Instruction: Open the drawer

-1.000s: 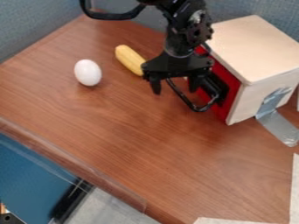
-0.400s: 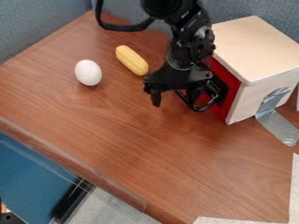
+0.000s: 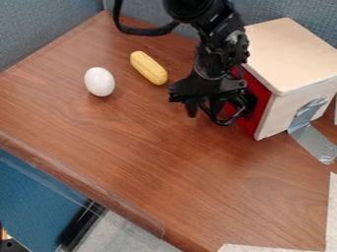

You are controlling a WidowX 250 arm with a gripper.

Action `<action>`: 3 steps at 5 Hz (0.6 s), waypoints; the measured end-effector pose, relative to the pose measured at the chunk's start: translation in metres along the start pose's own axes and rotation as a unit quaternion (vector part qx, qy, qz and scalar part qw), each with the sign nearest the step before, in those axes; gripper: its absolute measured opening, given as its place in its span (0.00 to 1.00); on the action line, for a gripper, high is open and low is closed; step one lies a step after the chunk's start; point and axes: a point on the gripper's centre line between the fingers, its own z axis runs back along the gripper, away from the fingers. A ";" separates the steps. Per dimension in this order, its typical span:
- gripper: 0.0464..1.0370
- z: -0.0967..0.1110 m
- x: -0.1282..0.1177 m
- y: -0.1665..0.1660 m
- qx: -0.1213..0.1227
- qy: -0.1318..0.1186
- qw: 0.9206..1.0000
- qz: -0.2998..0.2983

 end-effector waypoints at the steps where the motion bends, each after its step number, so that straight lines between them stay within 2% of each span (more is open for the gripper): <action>1: 0.23 0.007 -0.003 0.010 0.024 0.009 0.999 0.022; 2: 0.19 0.025 -0.004 0.015 0.029 0.003 0.999 0.038; 3: 0.15 0.037 -0.009 0.030 0.063 0.013 0.996 0.063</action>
